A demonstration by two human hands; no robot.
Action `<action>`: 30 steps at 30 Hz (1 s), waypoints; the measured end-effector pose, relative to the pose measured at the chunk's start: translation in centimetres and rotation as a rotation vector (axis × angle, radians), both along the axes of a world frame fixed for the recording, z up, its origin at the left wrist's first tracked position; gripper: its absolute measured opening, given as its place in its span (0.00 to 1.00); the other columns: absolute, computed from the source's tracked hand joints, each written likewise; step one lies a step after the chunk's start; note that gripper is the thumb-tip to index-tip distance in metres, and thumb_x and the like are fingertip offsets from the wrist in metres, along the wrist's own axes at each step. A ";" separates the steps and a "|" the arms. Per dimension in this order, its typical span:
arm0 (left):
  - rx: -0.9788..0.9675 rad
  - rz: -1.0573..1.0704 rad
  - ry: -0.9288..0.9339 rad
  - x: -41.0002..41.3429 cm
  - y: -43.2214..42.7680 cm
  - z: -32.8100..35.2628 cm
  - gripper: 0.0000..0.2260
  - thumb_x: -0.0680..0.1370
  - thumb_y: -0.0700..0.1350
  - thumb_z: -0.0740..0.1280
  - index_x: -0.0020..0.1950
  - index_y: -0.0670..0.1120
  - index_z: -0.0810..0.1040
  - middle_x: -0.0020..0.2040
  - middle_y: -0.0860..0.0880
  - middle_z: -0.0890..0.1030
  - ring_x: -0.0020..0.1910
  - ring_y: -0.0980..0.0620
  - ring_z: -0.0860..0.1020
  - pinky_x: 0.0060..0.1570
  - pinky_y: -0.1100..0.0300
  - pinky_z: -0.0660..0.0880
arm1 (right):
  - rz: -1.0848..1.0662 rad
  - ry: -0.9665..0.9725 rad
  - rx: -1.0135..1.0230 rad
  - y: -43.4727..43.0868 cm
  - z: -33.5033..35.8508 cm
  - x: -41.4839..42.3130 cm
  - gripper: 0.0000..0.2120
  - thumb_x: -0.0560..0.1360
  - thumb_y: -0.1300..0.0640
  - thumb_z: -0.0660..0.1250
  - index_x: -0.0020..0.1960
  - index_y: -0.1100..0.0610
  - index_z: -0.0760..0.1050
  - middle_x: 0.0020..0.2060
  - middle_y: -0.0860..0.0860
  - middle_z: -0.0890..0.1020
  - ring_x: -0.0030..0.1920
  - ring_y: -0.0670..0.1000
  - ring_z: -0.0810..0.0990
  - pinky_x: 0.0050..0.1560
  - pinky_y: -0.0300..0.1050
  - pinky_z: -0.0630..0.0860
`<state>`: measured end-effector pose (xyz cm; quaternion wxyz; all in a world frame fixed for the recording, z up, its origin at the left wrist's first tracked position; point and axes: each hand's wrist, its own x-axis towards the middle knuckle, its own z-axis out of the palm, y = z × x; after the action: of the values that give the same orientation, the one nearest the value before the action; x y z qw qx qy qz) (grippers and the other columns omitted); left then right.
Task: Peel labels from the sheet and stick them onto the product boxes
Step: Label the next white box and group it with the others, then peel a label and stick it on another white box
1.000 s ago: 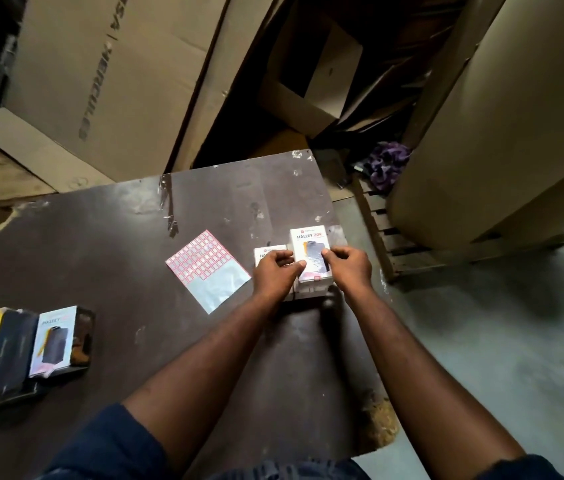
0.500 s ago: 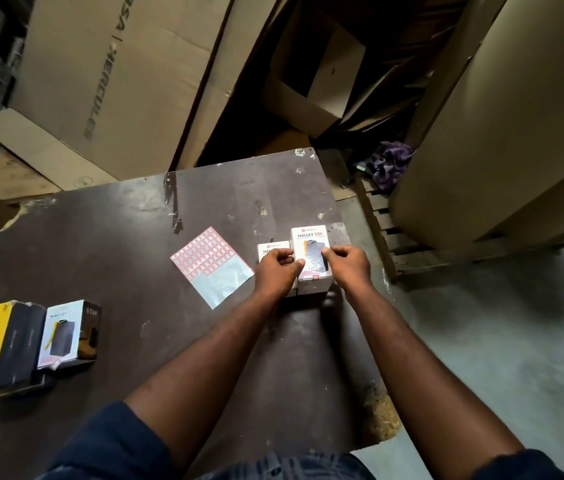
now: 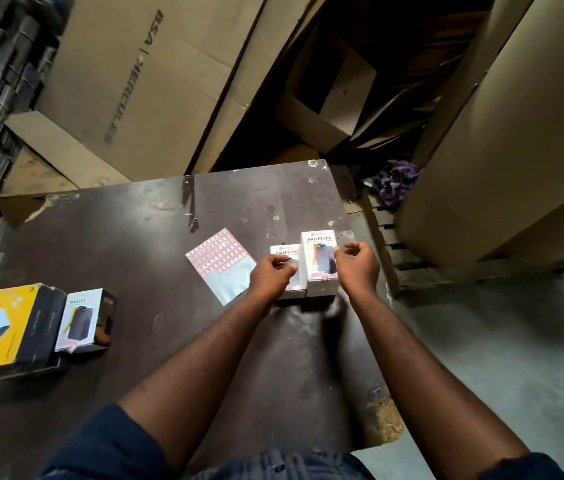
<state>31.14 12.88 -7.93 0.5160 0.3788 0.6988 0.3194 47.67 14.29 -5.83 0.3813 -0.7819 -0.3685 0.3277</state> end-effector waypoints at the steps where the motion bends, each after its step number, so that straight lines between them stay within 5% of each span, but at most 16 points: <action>1: 0.005 0.014 -0.005 -0.6 -0.4 0.2 0.13 0.73 0.47 0.73 0.56 0.49 0.80 0.50 0.50 0.83 0.50 0.51 0.82 0.57 0.48 0.80 | 0.004 -0.031 0.054 -0.2 0.4 -0.5 0.09 0.73 0.57 0.70 0.53 0.56 0.78 0.50 0.53 0.83 0.50 0.53 0.81 0.50 0.42 0.74; 9: 0.070 0.186 -0.028 -8.3 -4.4 1.2 0.10 0.69 0.50 0.72 0.49 0.52 0.80 0.47 0.50 0.84 0.46 0.51 0.83 0.55 0.46 0.80 | 0.309 -0.087 0.329 -2.5 2.8 -9.0 0.04 0.74 0.61 0.69 0.49 0.56 0.79 0.45 0.52 0.83 0.43 0.51 0.80 0.47 0.42 0.74; 13: 0.097 0.236 0.152 -15.2 -7.5 -0.2 0.09 0.68 0.54 0.69 0.47 0.55 0.79 0.46 0.54 0.84 0.47 0.53 0.83 0.54 0.47 0.81 | 0.490 0.027 0.270 -5.0 2.5 -15.1 0.04 0.74 0.62 0.70 0.48 0.56 0.78 0.42 0.50 0.83 0.40 0.48 0.80 0.41 0.37 0.72; 20: 0.127 0.385 0.422 -26.0 -13.6 2.2 0.10 0.75 0.39 0.71 0.56 0.43 0.81 0.53 0.43 0.83 0.54 0.45 0.81 0.57 0.56 0.74 | 0.801 0.085 0.046 -9.4 0.1 -26.2 0.06 0.75 0.60 0.70 0.52 0.59 0.80 0.44 0.51 0.83 0.43 0.47 0.79 0.42 0.31 0.69; 24: 0.105 0.332 0.545 -30.9 -15.5 2.9 0.14 0.76 0.36 0.66 0.61 0.41 0.80 0.60 0.41 0.81 0.61 0.42 0.78 0.60 0.54 0.72 | 0.923 0.105 -0.160 -10.7 -1.3 -32.8 0.11 0.76 0.55 0.71 0.56 0.59 0.79 0.50 0.53 0.84 0.47 0.49 0.80 0.49 0.39 0.73; 30: 0.009 0.183 0.485 -33.6 -16.1 3.0 0.23 0.74 0.34 0.67 0.69 0.41 0.73 0.64 0.39 0.79 0.63 0.41 0.77 0.58 0.55 0.71 | 0.893 0.137 -0.335 -10.7 -3.6 -39.8 0.09 0.75 0.56 0.71 0.53 0.57 0.76 0.47 0.55 0.84 0.45 0.53 0.81 0.49 0.48 0.78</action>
<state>-2.42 -3.26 -4.90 0.3007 0.3820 0.8319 0.2676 7.83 3.63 -9.41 0.0957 -0.5746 -0.5842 0.5651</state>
